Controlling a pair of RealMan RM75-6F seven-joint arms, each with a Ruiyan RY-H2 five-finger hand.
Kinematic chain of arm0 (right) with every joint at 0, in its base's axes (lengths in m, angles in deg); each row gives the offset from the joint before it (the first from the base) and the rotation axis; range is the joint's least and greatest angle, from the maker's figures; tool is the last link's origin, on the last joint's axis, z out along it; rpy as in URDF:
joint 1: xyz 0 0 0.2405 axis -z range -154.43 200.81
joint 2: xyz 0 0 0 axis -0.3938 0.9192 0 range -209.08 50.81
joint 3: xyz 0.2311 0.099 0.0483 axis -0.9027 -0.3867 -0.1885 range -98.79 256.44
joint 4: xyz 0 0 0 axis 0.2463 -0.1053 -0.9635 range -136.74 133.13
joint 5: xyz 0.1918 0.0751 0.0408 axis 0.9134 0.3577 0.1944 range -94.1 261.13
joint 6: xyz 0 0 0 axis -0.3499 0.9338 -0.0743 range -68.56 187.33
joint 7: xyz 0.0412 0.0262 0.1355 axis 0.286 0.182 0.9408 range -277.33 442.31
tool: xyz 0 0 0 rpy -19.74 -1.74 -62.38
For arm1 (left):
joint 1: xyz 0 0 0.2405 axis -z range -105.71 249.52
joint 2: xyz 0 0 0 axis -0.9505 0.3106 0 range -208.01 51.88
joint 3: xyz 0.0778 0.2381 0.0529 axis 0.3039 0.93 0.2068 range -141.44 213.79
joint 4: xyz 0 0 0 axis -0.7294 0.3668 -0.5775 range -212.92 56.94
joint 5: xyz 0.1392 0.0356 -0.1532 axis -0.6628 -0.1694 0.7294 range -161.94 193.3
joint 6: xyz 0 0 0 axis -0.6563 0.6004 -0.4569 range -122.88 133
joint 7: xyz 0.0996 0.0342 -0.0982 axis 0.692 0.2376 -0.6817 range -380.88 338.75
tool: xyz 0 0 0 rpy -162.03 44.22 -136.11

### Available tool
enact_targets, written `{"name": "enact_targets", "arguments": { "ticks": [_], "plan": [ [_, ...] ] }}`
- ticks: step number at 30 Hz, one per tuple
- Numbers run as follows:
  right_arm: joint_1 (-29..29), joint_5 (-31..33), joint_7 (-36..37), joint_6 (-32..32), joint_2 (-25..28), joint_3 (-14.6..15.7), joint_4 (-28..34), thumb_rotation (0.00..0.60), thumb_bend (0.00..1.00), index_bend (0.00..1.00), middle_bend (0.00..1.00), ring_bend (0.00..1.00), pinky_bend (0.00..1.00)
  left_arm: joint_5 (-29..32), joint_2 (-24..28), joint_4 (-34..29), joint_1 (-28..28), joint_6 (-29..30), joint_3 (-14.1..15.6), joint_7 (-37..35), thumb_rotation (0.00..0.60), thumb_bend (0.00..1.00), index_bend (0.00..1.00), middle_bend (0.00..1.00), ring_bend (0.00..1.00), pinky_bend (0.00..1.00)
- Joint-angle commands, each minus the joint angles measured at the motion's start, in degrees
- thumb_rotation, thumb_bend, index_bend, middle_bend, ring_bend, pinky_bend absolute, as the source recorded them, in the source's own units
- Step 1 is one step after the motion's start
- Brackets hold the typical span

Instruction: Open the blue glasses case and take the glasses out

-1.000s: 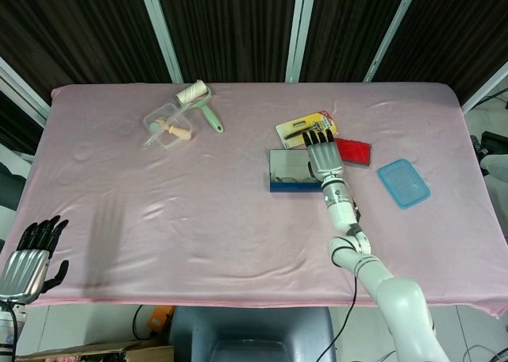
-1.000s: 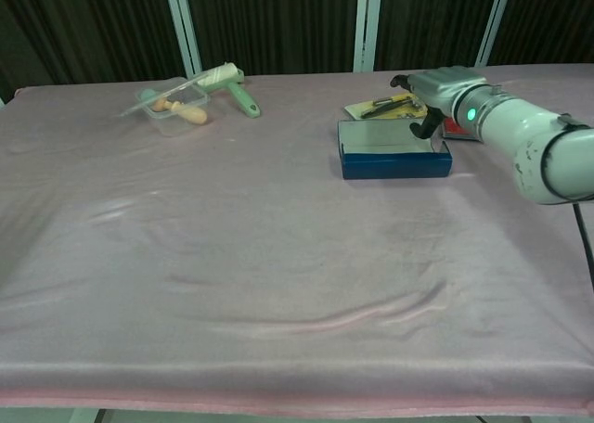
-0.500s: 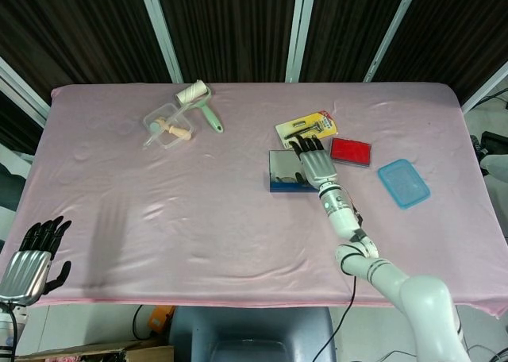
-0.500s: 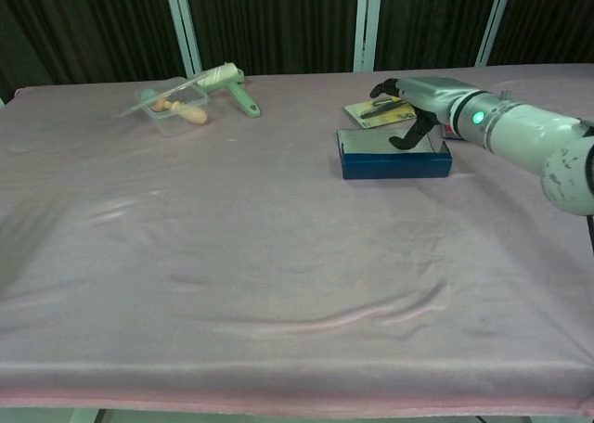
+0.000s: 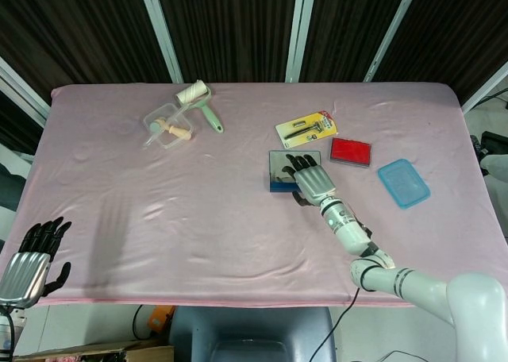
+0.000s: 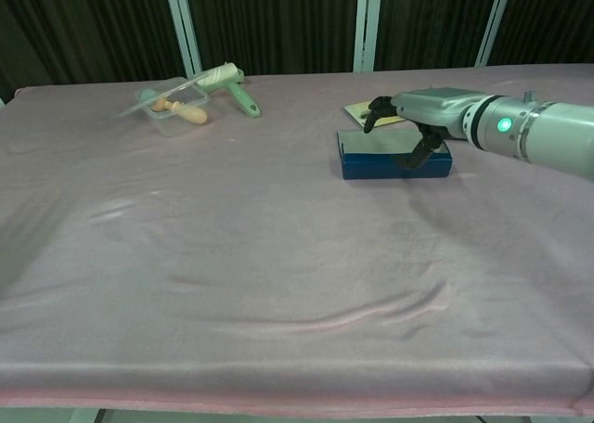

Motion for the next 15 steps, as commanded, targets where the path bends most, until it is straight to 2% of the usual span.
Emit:
{"name": "enact_targets", "arguments": {
  "ticks": [1,6,15],
  "plan": [
    [-0.9,6.3,-6.2,0.3,-1.1,0.8,-0.1,0.600,0.59,0.35,0.11,0.08,0.01,-0.1,0.0,0.0,0.0,0.0,0.0,-0.2,0.600,0.44,0.00,0.00,0.00,0.03],
    [-2.3,9.4,-7.9,-0.6,-3.3,0.9,-1.5,0.600,0.59,0.35,0.11,0.08,0.01,-0.1,0.1,0.1,0.0,0.1,0.0,-0.6,0.600,0.43,0.00,0.00,0.00,0.03],
    [-3.7,9.5,-8.1,-0.4,-5.4,1.2,-1.4,0.600,0.59,0.35,0.11,0.08,0.01,-0.1,0.1,0.2,0.1,-0.1,0.0,-0.7,0.600,0.44,0.00,0.00,0.00,0.04]
  ]
}}
